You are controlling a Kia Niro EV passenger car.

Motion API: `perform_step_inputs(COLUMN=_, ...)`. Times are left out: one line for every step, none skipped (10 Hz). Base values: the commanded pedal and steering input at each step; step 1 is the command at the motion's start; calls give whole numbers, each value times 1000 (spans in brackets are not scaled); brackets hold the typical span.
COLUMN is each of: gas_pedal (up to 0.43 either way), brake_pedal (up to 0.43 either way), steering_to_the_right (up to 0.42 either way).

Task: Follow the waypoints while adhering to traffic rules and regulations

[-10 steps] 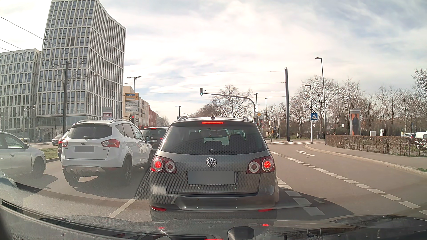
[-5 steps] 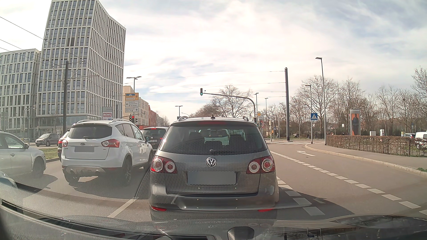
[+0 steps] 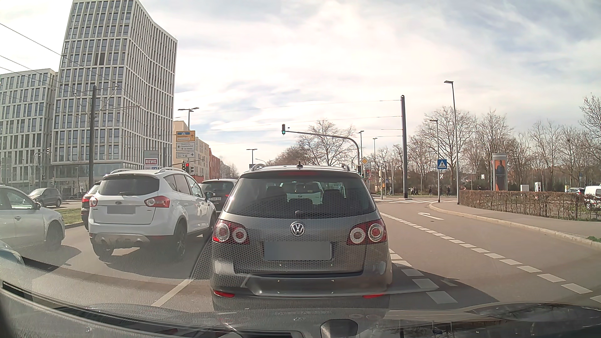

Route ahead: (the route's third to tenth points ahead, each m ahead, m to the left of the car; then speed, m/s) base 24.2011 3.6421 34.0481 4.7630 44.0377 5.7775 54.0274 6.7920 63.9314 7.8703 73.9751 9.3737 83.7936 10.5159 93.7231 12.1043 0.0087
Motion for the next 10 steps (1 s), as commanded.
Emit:
perform_step_inputs(gas_pedal=0, brake_pedal=268, steering_to_the_right=-9)
perform_step_inputs(gas_pedal=0, brake_pedal=262, steering_to_the_right=-8)
perform_step_inputs(gas_pedal=0, brake_pedal=262, steering_to_the_right=-8)
perform_step_inputs(gas_pedal=0, brake_pedal=262, steering_to_the_right=-9)
perform_step_inputs(gas_pedal=0, brake_pedal=262, steering_to_the_right=-9)
perform_step_inputs(gas_pedal=0, brake_pedal=262, steering_to_the_right=-9)
perform_step_inputs(gas_pedal=0, brake_pedal=262, steering_to_the_right=-9)
perform_step_inputs(gas_pedal=0, brake_pedal=244, steering_to_the_right=-9)
perform_step_inputs(gas_pedal=0, brake_pedal=189, steering_to_the_right=-9)
perform_step_inputs(gas_pedal=0, brake_pedal=61, steering_to_the_right=-9)
